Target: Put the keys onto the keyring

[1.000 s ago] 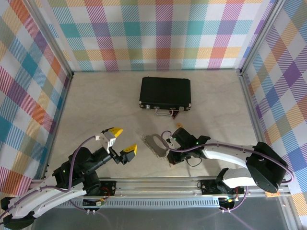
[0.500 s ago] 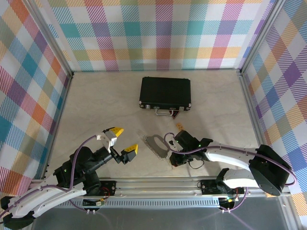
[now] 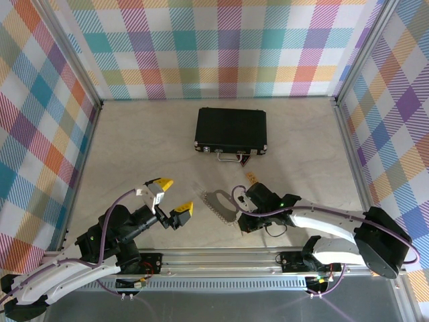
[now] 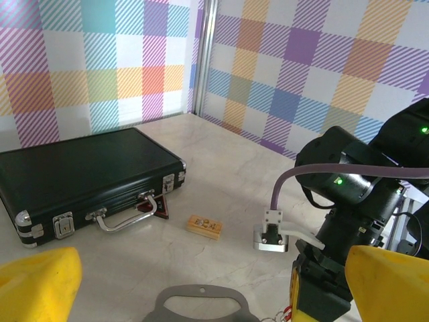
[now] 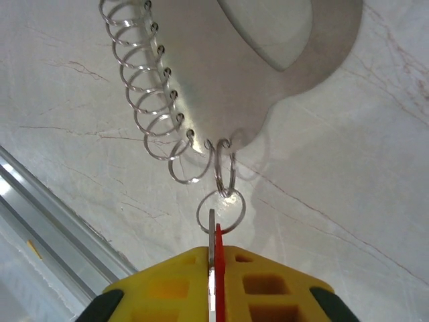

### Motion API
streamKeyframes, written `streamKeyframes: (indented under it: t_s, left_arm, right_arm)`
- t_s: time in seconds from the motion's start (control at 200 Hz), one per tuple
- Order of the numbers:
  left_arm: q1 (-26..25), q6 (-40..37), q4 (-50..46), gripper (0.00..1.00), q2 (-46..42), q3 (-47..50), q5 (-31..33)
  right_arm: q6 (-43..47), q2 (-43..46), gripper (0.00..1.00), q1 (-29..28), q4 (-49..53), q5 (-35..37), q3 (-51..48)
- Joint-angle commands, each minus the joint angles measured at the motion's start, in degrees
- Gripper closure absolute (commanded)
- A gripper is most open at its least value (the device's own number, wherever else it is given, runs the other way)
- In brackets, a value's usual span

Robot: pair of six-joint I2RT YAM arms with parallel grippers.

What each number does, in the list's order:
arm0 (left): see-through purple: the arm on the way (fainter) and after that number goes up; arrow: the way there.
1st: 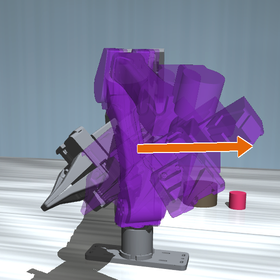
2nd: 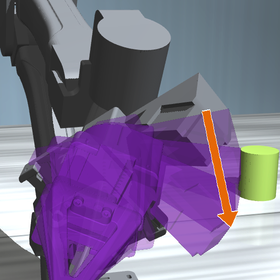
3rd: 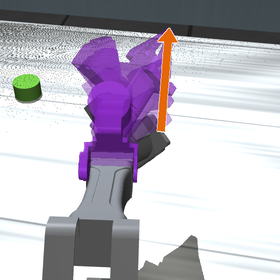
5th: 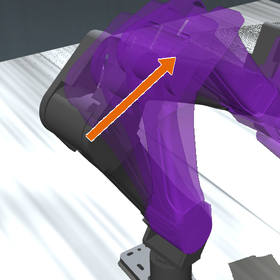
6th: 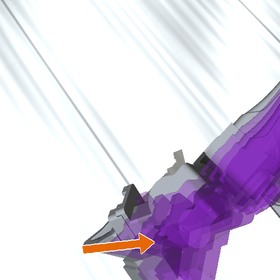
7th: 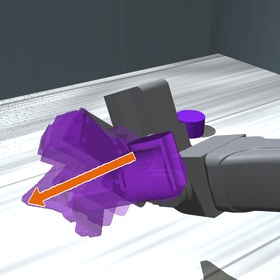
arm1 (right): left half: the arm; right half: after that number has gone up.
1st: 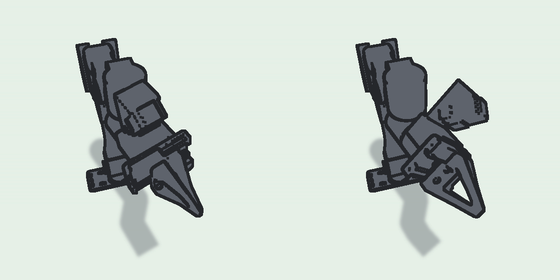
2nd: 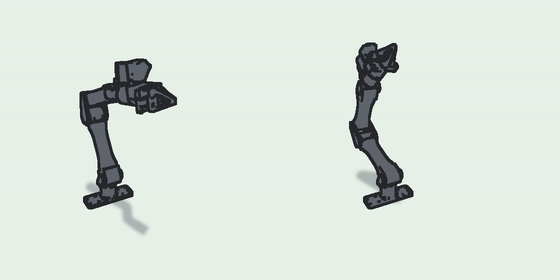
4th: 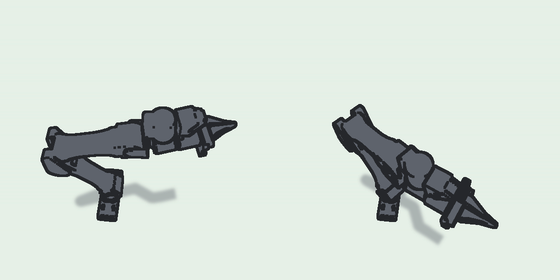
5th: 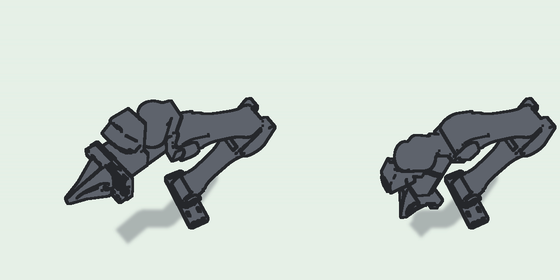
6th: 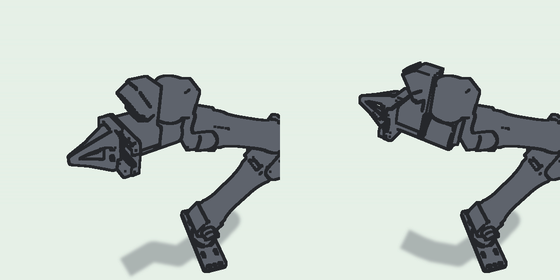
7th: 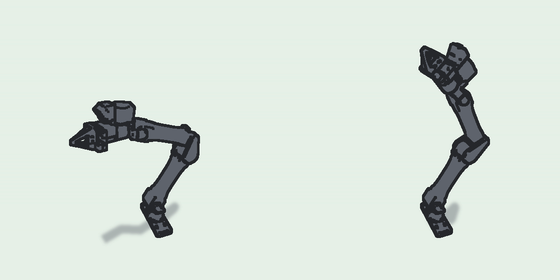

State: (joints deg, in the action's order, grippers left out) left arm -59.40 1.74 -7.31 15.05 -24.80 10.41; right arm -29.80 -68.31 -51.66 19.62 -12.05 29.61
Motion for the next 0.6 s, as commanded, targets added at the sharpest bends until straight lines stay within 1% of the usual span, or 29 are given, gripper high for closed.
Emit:
streamKeyframes:
  t_s: [0.0, 0.1, 0.225, 0.425, 0.535, 0.595]
  left_arm:
    - [-0.1, -0.1, 1.9, 0.0, -0.2, -0.6, 0.8]
    - [-0.1, -0.1, 1.8, 0.0, -0.4, -0.9, 1.0]
    - [-0.1, -0.1, 1.6, 0.0, -0.4, -1.2, 1.5]
    - [-0.1, 0.5, 0.5, 0.0, 1.1, -2.7, 2.3]
    - [-0.1, 1.1, -1.0, 0.0, 1.9, -3.9, 3.5]
    - [0.0, 1.6, -2.0, 0.0, 2.0, -4.5, 4.7]
  right_arm:
    - [-0.3, 1.4, 0.83, 0.3, 3.3, 1.4, -0.4]
    - [-0.3, 3.0, 0.75, 0.2, 4.7, 2.6, -0.1]
    - [0.2, 5.7, 0.69, 0.2, 7.6, 4.7, 1.1]
    - [3.1, 11.1, 0.58, 0.2, 13.5, 10.6, 5.8]
    - [4.5, 14.8, 0.51, 0.3, 12.7, 13.2, 6.9]
    - [5.3, 17.2, 0.43, 0.2, 11.2, 14.7, 6.8]
